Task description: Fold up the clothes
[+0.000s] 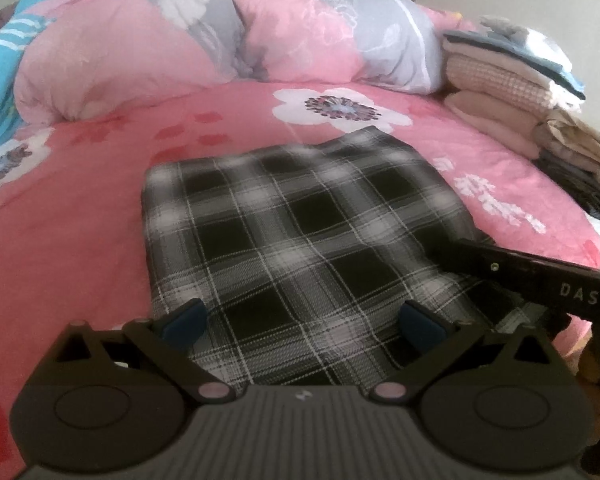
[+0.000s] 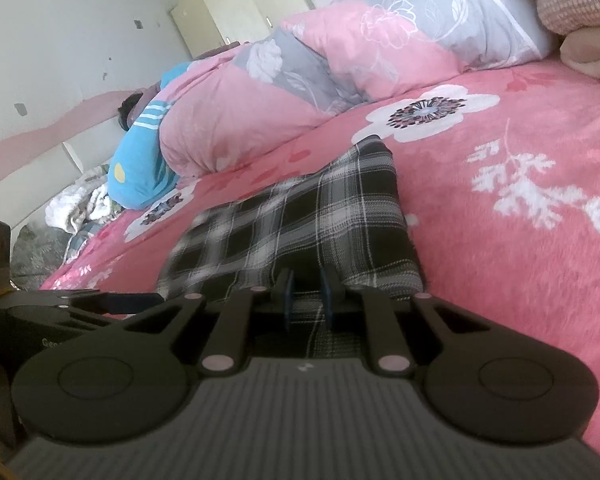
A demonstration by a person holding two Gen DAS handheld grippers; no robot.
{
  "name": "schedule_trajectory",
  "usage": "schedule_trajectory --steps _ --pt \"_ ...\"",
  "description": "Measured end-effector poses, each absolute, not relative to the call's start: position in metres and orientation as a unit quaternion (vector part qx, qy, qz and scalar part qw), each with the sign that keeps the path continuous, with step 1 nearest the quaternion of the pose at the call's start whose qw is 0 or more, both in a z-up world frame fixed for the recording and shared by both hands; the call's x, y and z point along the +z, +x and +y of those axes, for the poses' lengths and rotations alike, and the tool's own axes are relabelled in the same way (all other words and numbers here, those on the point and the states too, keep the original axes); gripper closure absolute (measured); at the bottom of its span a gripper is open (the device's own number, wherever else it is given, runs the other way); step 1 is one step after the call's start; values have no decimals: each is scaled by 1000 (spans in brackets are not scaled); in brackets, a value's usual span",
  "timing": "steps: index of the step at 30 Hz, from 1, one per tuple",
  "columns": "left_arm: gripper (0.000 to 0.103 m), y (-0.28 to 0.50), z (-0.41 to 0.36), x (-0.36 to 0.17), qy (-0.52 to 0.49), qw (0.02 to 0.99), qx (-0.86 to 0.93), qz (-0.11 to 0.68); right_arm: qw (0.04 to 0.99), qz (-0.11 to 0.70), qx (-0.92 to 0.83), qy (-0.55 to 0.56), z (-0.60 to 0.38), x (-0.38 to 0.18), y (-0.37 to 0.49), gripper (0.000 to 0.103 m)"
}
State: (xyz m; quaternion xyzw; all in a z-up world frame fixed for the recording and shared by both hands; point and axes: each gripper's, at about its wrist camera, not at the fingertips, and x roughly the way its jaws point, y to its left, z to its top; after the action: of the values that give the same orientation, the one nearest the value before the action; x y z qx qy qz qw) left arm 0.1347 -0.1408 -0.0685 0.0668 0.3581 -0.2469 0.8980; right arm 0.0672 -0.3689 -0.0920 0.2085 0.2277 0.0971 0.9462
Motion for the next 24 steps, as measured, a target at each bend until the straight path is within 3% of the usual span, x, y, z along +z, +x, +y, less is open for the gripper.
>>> schedule_trajectory --steps 7,12,15,20,24 --pt "0 116 -139 -30 86 940 -216 251 948 225 96 204 -368 -92 66 89" --pt "2 155 -145 -35 47 932 -227 279 955 220 86 180 -361 -87 62 89" --pt "16 178 -153 -57 63 917 -234 317 961 212 72 163 -360 -77 59 92" --pt "16 183 -150 -77 66 913 -247 318 976 182 61 99 -356 -52 64 97" --pt "16 184 -141 -73 53 909 -258 322 961 262 75 47 -351 -71 95 97"
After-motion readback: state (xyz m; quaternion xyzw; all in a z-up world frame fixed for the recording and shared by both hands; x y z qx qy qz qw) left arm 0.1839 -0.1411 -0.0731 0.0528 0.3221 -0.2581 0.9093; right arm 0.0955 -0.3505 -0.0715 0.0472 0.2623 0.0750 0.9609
